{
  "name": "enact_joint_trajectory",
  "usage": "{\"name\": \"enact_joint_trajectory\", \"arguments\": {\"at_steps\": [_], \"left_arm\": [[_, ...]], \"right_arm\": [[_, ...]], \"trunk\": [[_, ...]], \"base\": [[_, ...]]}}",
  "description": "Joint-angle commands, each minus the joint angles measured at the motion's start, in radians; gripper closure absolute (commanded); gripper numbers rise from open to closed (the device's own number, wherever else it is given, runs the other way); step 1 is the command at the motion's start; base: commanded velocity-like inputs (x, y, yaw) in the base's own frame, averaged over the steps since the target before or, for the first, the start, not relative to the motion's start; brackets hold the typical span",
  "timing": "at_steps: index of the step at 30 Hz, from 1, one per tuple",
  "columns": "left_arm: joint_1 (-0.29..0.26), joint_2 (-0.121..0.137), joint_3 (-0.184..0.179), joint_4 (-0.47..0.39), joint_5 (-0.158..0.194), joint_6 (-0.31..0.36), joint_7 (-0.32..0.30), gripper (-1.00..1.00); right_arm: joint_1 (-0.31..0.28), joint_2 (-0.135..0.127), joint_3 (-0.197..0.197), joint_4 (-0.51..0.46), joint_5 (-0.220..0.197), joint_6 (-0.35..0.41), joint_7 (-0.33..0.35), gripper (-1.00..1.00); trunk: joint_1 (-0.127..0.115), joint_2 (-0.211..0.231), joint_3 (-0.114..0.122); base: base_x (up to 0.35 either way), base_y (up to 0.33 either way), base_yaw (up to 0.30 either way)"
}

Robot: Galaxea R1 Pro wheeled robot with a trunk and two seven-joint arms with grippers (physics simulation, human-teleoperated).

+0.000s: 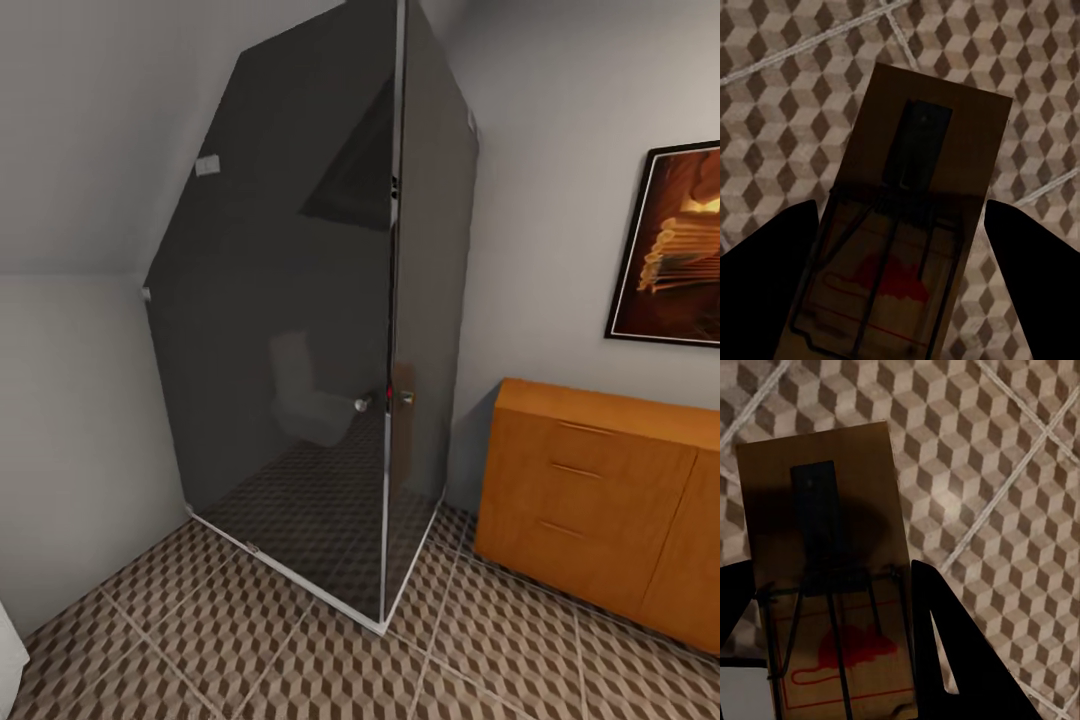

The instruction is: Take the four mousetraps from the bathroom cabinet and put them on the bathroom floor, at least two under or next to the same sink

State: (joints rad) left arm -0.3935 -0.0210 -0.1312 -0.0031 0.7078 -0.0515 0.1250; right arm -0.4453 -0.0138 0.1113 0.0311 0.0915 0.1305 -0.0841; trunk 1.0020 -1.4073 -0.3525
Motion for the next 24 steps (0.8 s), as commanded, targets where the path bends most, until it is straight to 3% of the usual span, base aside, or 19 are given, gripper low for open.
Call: {"name": "enact_joint_trajectory", "arguments": {"at_steps": [1,24], "left_arm": [[-0.001,0.0,-0.009,0.0,0.007,-0.002,0.004,1.0],[-0.001,-0.001,-0.009,0.0,0.007,-0.002,0.004,1.0]], "right_arm": [[-0.001,0.0,0.005,0.001,0.006,0.003,-0.002,1.0],[-0.001,0.0,0.005,0.001,0.007,0.003,-0.004,1.0]], "trunk": [[0.0,-0.001,-0.001],[0.0,-0.001,-0.001]], "base": [[0.0,0.0,0.274],[0.0,0.0,0.274]]}}
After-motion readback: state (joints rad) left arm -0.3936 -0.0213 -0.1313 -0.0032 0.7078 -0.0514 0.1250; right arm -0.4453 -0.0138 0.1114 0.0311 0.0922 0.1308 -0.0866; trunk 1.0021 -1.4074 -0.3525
